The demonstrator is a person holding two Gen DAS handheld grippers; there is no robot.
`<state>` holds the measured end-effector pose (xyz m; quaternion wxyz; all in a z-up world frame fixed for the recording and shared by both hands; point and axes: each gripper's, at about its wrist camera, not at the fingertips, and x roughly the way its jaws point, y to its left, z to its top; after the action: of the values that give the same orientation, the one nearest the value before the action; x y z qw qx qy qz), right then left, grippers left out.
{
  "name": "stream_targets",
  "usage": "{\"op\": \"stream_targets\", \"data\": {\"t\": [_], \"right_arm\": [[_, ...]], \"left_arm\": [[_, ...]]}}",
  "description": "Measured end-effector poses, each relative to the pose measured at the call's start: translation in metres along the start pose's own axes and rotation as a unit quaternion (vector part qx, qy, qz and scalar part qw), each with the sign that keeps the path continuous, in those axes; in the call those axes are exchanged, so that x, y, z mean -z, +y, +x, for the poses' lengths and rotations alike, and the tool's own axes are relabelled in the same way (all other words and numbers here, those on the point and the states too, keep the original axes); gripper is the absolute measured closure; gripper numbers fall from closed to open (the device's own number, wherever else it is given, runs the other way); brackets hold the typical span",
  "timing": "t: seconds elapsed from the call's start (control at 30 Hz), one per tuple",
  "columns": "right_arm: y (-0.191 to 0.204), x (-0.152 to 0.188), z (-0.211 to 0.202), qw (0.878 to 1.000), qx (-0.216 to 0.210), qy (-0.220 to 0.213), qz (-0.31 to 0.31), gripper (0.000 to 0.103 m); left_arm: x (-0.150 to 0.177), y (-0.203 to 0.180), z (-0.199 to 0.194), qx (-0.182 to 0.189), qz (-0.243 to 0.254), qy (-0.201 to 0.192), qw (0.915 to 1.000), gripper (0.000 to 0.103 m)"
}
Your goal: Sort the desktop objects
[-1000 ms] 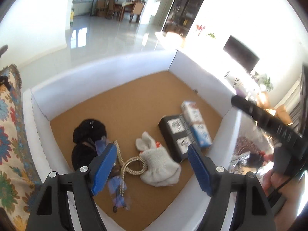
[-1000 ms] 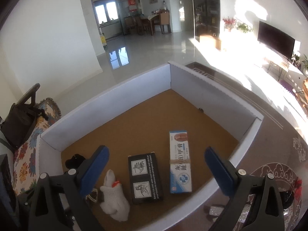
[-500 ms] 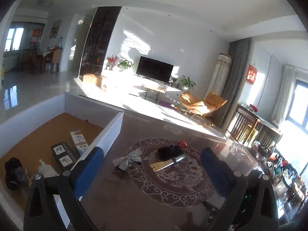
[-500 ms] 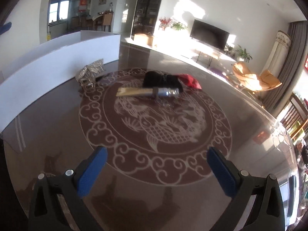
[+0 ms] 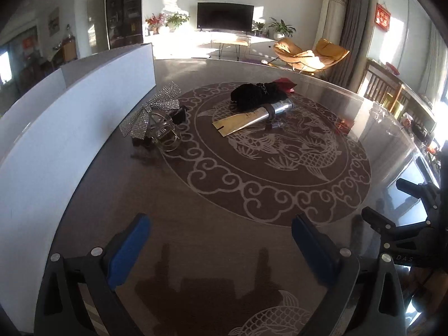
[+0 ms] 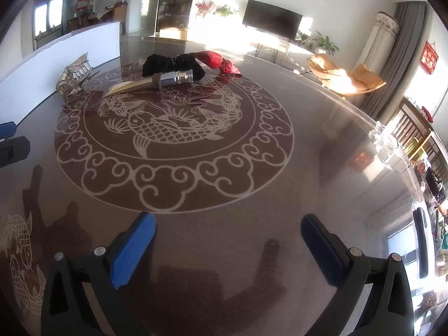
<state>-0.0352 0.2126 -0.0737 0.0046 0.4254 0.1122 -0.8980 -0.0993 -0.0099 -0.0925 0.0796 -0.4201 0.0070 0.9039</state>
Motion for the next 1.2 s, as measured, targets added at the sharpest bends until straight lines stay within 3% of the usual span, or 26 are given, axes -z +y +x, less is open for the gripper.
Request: {"op": "stream_targets", "data": {"t": [0.2, 0.33, 0.6, 0.97, 1.2], "right_arm": [[-0.012, -0.001, 0.01, 0.998, -0.042, 0.017, 0.034, 0.0], [-0.01, -0.001, 0.01, 0.998, -0.042, 0.016, 0.034, 0.0], [-0.009, -0.001, 0.01, 0.998, -0.043, 0.017, 0.036, 0.0], [-0.01, -0.001, 0.01, 0.998, -0.045, 0.018, 0.038, 0.0], [-0.019, -0.001, 0.016, 0.995, -0.068, 0.029, 0.066, 0.0]], "left_arm": [[0.002, 0.012, 0.015, -0.008, -0.021, 0.025, 0.9994, 0.001], [0.003, 0.022, 0.019, 0.001, -0.046, 0.03, 0.9985, 0.001], [0.003, 0.008, 0.025, -0.043, -0.004, 0.05, 0.9978, 0.0], [0.002, 0.007, 0.025, -0.044, -0.007, 0.051, 0.9977, 0.0], [0.002, 0.006, 0.026, -0.045, -0.008, 0.051, 0.9977, 0.0]]}}
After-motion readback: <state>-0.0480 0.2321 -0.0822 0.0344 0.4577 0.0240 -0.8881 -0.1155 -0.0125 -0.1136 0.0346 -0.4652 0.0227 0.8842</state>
